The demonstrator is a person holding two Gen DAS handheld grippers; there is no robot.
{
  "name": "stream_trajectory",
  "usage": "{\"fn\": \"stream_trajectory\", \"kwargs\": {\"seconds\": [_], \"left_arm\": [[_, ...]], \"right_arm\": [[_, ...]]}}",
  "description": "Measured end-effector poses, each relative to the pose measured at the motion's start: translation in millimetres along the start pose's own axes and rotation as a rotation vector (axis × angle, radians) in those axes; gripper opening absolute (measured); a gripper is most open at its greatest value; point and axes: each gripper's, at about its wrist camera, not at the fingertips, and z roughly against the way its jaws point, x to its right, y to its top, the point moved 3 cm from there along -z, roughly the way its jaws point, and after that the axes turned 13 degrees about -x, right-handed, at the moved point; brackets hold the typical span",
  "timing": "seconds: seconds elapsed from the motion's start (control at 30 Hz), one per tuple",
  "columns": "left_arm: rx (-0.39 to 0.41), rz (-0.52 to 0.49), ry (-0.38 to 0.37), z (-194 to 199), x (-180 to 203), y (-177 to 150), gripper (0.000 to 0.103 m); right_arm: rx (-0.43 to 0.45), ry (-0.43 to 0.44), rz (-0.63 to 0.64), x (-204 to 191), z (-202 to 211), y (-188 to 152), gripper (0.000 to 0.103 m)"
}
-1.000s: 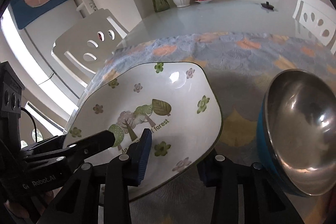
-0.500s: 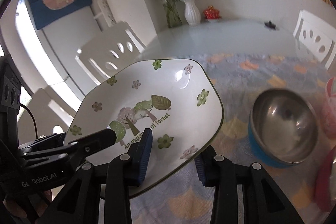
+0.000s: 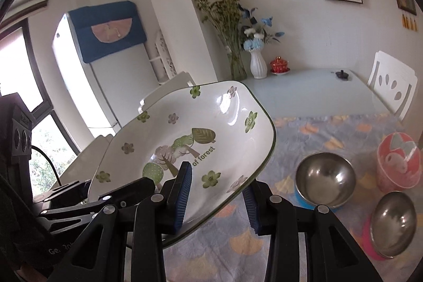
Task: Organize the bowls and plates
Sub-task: 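Lift the smaller tree-print plate with the left gripper toward the stacked plates, then lower the smaller tree-print plate onto the plate stack with both grippers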
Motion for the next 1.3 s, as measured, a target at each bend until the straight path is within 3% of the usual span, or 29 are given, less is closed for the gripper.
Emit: {"fn": "stream_trajectory", "kwargs": {"seconds": [0.33,0.77,1.03,1.3], "left_arm": [[0.042,0.028,0.013,34.1,33.4,-25.4,0.055],[0.041,0.067,0.09,64.5,58.1,-78.5,0.055],[0.028,0.157,0.145,67.0,54.7,-131.8,0.055],[-0.028,0.246,0.231,52.8,36.5,-185.0,0.055]], "right_arm": [[0.047,0.031,0.027,7.9,54.6,-20.3,0.036],[0.014,0.105,0.07,11.4,86.4,-61.6,0.036],[-0.042,0.17,0.145,2.7,83.5,-105.3,0.036],[-0.168,0.246,0.221,-9.1,43.9,-153.2,0.036]]}}
